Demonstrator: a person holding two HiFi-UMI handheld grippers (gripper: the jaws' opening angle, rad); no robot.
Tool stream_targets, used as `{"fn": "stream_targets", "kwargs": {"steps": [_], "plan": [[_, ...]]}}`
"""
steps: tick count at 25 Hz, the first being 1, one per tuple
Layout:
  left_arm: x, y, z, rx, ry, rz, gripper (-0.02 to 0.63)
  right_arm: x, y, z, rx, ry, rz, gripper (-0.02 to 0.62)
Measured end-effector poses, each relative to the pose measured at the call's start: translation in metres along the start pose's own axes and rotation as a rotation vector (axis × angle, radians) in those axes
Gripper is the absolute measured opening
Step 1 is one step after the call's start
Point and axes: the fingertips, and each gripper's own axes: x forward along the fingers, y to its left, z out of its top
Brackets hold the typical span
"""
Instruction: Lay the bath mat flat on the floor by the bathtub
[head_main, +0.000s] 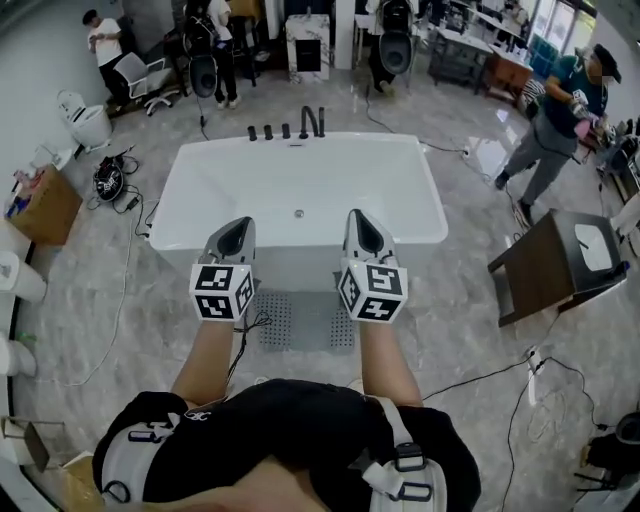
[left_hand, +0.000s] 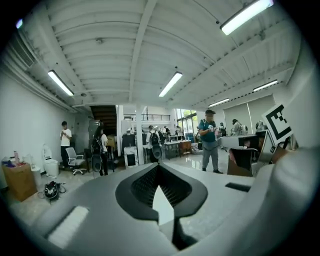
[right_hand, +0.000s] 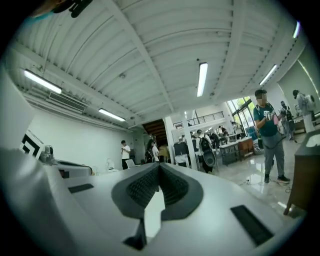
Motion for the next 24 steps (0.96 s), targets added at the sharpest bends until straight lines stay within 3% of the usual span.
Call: {"fn": "stream_targets", "kwargs": {"steps": [4,24], "plan": [[-0.025,-0.006,0.029,0.021,-0.061,0.008,0.002,-0.023,0.014,0.031,-0.019,-0.074,0.007,0.005],[-0.040,-0.031,0.033,0.017,-0.068,-0.037,0.003,-0.058,0.019,0.024,-0.043,-0.068,-0.005,0.005]]}}
